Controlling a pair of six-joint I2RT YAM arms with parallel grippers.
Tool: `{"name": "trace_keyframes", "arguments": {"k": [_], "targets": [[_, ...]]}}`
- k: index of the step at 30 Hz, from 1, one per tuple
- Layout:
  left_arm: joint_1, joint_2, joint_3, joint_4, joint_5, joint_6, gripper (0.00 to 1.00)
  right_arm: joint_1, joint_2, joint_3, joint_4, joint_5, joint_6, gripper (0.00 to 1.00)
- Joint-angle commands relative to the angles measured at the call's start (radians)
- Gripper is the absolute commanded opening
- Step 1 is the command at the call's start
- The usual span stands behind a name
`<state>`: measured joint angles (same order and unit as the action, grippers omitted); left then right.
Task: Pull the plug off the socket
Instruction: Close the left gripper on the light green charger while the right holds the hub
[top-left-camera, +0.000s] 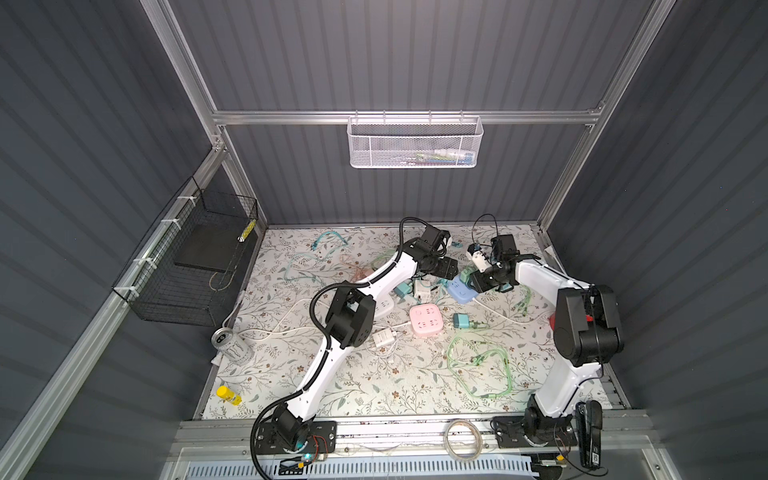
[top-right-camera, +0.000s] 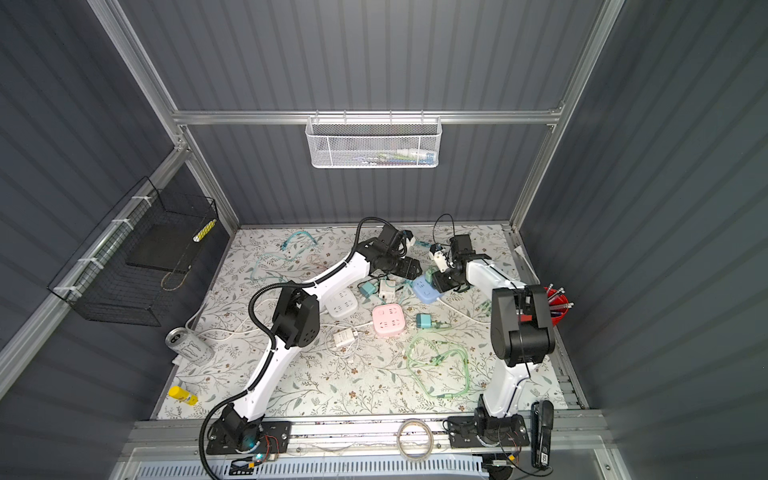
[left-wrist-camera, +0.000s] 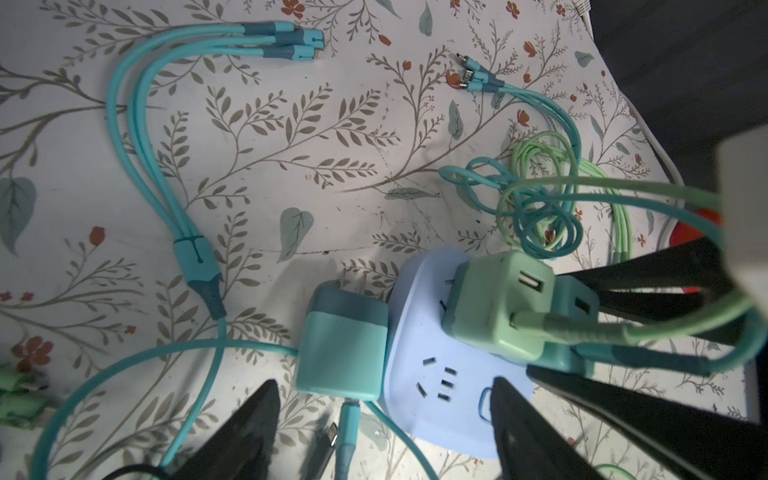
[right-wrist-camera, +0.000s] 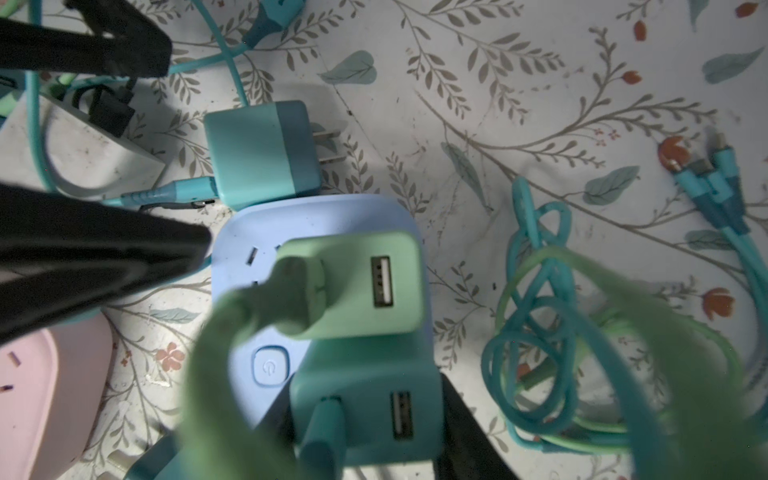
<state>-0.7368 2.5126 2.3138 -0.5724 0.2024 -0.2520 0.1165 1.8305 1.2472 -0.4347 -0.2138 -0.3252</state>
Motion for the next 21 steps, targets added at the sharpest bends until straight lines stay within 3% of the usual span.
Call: {"name": "trace_keyframes", "arguments": {"k": [1, 21], "targets": [[-0.016, 0.009, 0.020, -0.052, -0.004, 0.044, 0.79, 0.003, -0.028, -0.022, -0.009, 0.004, 0.012, 0.35], [-0.079, 0.094, 0.091, -0.155, -0.147, 0.129, 0.75, -0.001, -0.068, -0.036, 0.034, -0.018, 0.046, 0.29]]}}
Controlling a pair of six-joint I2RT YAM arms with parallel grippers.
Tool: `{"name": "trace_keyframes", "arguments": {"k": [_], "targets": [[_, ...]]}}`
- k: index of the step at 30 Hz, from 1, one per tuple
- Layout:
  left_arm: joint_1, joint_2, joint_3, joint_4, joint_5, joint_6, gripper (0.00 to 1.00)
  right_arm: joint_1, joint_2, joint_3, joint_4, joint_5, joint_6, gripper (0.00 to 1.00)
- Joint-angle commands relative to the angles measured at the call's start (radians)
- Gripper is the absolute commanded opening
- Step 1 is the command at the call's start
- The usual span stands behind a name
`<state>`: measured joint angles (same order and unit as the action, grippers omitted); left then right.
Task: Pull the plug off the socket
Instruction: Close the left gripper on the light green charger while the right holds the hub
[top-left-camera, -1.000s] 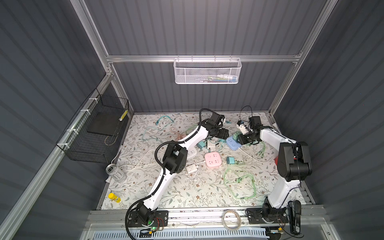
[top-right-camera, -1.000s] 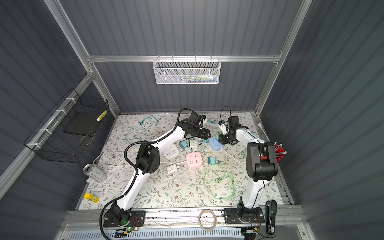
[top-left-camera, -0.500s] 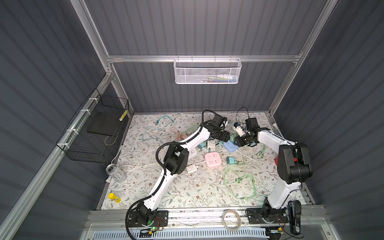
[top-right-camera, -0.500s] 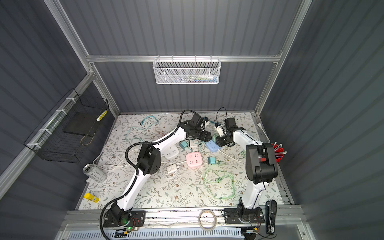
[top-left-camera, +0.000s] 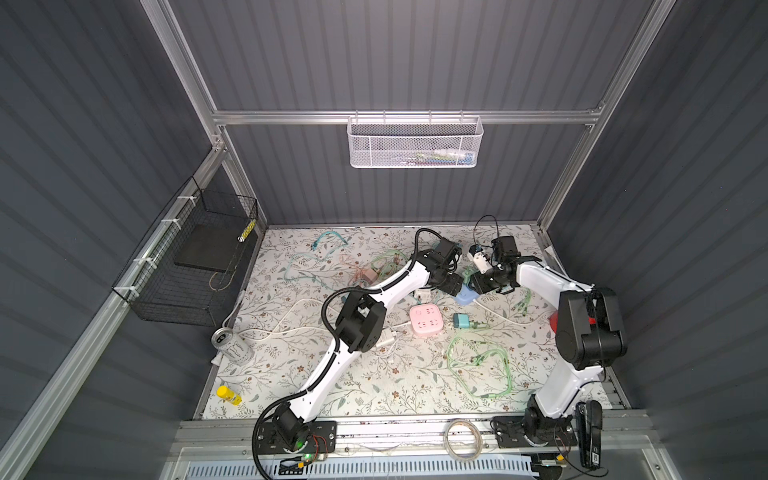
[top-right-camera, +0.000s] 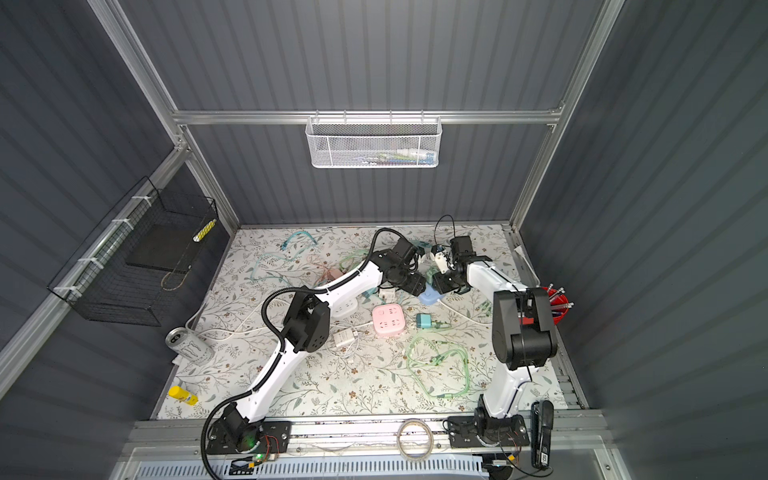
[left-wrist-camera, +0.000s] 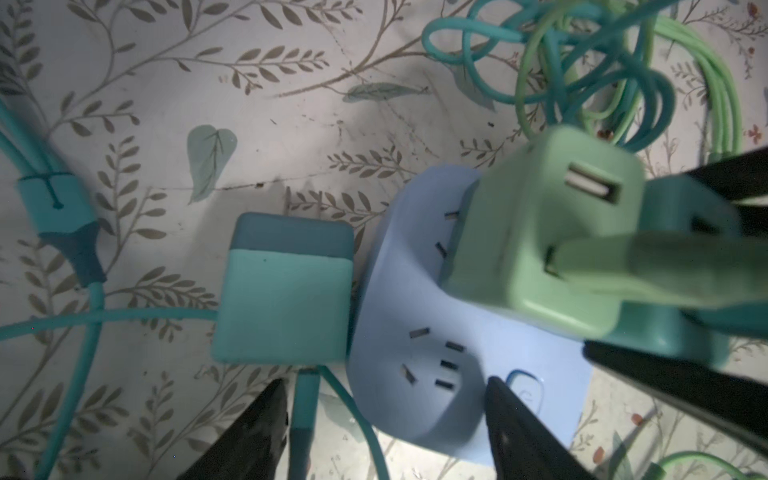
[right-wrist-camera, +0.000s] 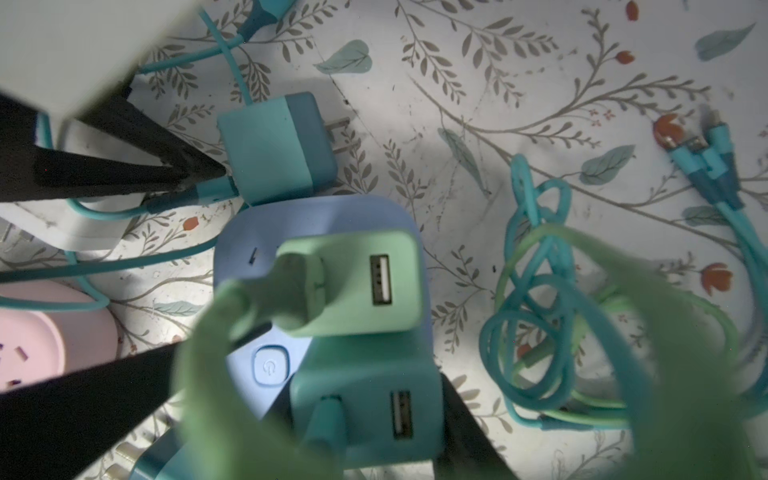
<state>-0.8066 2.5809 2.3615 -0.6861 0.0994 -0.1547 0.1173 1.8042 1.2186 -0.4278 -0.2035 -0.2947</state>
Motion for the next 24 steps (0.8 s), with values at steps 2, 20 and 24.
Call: {"name": "trace_keyframes", "arguments": {"k": [2, 20, 24], "targets": [[-0.009, 0.034, 0.049, -0.043, -0.046, 0.026, 0.74, -0.005, -0.048, -0.012, 0.035, -0.038, 0.019, 0.28], [-0.019, 0.074, 0.050, -0.042, -0.061, 0.000, 0.68, -0.007, -0.072, -0.046, 0.085, -0.060, 0.023, 0.25], [-0.022, 0.082, 0.054, -0.051, -0.066, 0.002, 0.68, -0.007, -0.074, -0.050, 0.093, -0.066, 0.032, 0.24]]}}
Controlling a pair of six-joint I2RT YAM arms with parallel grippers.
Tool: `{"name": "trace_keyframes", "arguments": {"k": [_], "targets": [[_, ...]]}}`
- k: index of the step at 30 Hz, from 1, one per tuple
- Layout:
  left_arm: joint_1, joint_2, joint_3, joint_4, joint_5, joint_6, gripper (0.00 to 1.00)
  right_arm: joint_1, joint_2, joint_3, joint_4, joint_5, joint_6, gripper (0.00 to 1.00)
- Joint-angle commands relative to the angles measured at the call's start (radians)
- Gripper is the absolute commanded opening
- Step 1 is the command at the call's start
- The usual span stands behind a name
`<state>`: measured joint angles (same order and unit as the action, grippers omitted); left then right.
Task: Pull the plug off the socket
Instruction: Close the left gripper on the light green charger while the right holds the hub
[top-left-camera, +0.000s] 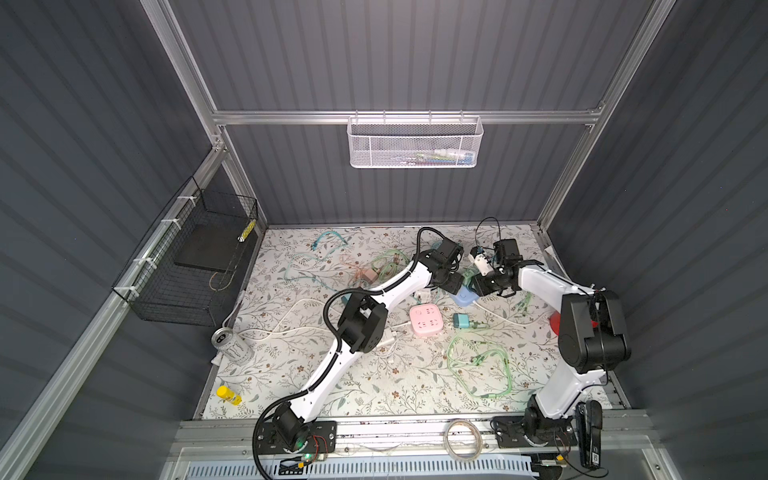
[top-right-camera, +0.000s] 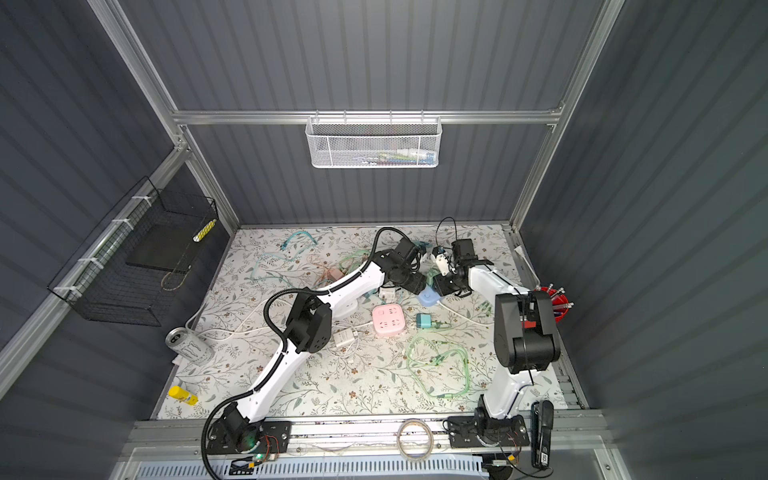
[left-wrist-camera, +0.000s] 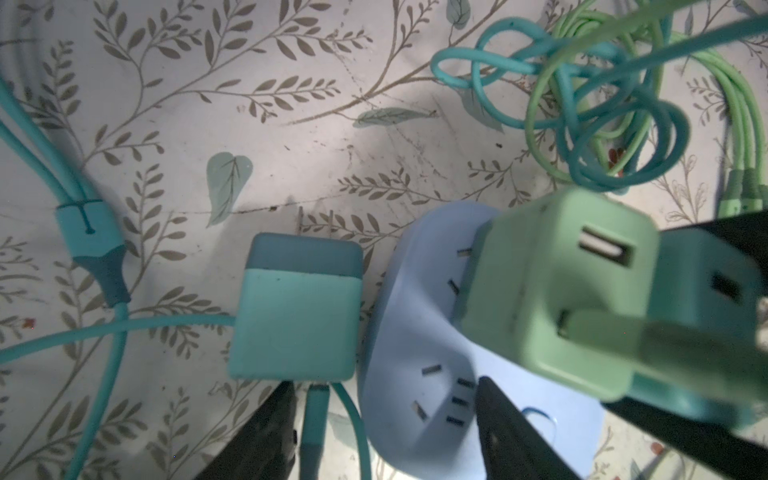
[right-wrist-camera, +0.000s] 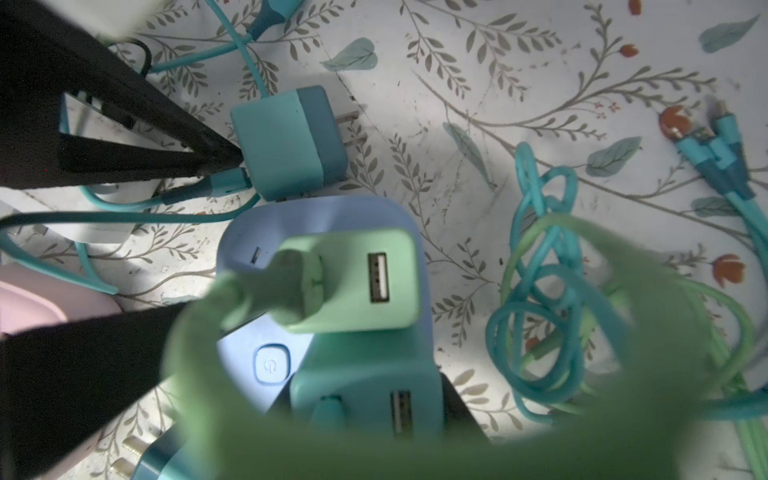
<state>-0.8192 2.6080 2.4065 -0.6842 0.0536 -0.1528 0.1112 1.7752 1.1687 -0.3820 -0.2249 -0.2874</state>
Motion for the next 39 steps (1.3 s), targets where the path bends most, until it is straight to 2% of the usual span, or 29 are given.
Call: {"name": "trace_keyframes", "arguments": {"k": [1, 4, 18, 39], "targets": [[-0.009, 0.058, 0.014, -0.059, -0.023, 0.001, 0.68, -0.001, -0.047, -0.001, 0.049, -0.045, 0.027, 0.24], [-0.012, 0.066, 0.018, -0.073, -0.028, 0.002, 0.68, 0.002, -0.046, 0.005, 0.051, -0.040, 0.027, 0.23], [-0.019, 0.082, 0.012, -0.098, -0.027, 0.010, 0.67, 0.063, 0.035, 0.096, -0.047, 0.122, -0.016, 0.22], [-0.022, 0.090, -0.001, -0.140, -0.057, 0.018, 0.67, 0.048, 0.059, 0.202, -0.139, 0.146, 0.028, 0.21]]}}
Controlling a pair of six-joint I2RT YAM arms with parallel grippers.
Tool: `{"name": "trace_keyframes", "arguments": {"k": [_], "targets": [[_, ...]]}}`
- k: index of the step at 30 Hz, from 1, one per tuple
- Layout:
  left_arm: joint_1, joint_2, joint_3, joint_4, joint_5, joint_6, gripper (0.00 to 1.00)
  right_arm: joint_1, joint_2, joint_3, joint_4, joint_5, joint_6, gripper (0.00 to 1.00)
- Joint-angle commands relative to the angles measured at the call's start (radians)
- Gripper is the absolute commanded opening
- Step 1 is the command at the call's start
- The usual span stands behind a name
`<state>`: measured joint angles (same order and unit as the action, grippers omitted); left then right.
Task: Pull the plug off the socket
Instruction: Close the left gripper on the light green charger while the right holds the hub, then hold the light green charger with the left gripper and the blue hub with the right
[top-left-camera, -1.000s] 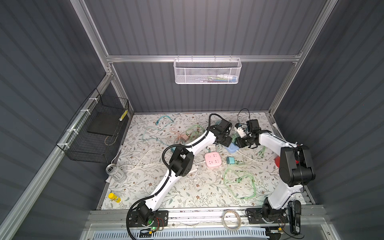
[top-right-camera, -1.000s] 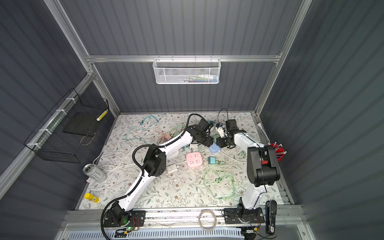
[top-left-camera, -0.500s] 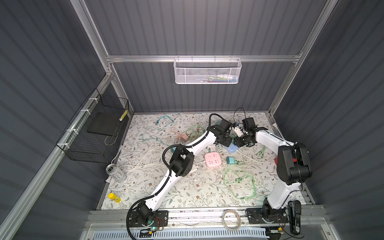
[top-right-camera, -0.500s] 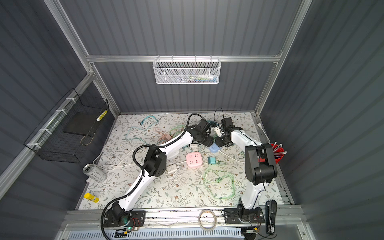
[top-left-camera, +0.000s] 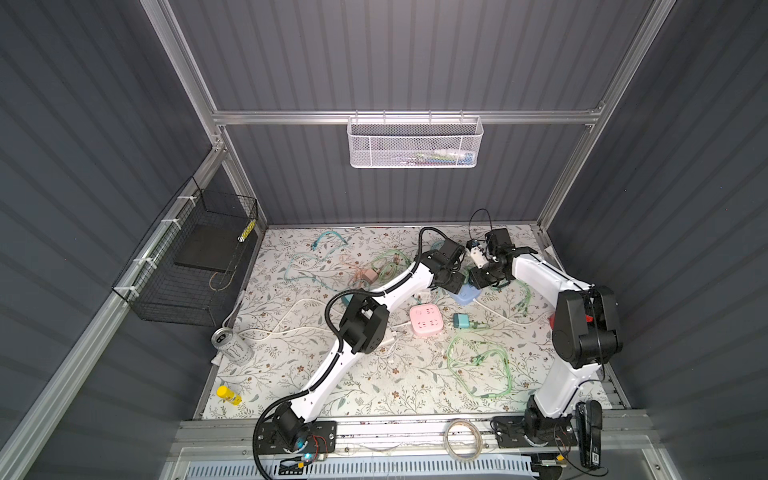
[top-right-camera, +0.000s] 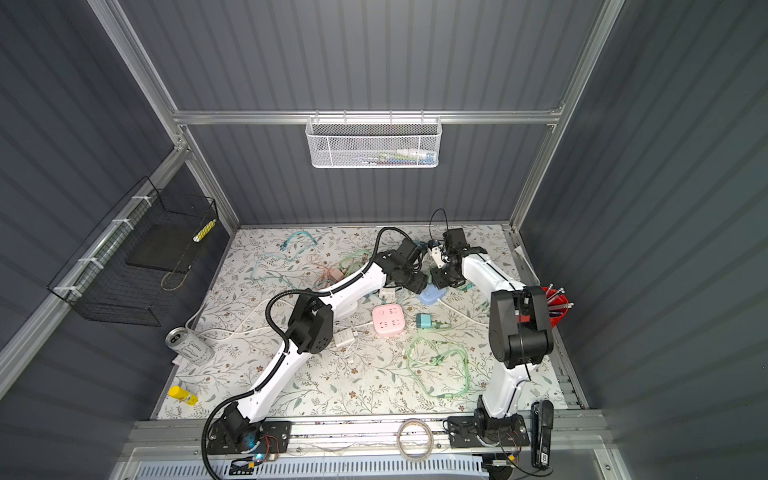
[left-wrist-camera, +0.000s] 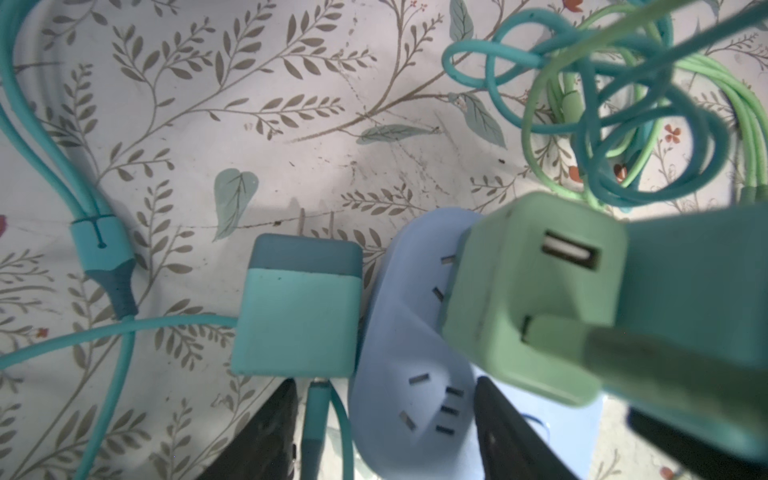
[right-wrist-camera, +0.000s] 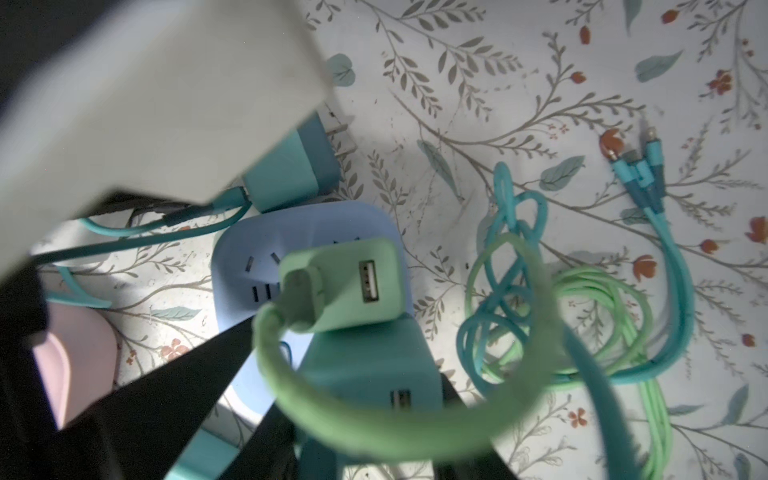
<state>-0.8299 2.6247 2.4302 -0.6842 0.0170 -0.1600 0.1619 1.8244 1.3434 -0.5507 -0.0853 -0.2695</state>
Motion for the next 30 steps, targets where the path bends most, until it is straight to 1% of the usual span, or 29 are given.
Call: {"name": "trace_keyframes", "arguments": {"k": [1, 7, 12, 17, 30], "targets": [[-0.011, 0.075, -0.024, -0.140, -0.019, 0.024, 0.68, -0.002, 0.009, 0.023, 0.031, 0.009, 0.010, 0.21], [-0.011, 0.055, -0.046, -0.115, -0.006, 0.013, 0.68, -0.014, -0.014, -0.022, 0.054, 0.015, 0.015, 0.21], [-0.011, 0.036, -0.063, -0.091, 0.007, -0.001, 0.68, -0.058, -0.054, -0.060, 0.101, -0.072, 0.081, 0.22], [-0.009, 0.012, -0.088, -0.056, 0.019, -0.017, 0.69, -0.088, -0.076, -0.084, 0.115, -0.123, 0.126, 0.23], [-0.010, -0.019, -0.116, -0.035, 0.006, -0.022, 0.70, -0.174, -0.085, -0.117, 0.086, -0.149, 0.245, 0.25]]}}
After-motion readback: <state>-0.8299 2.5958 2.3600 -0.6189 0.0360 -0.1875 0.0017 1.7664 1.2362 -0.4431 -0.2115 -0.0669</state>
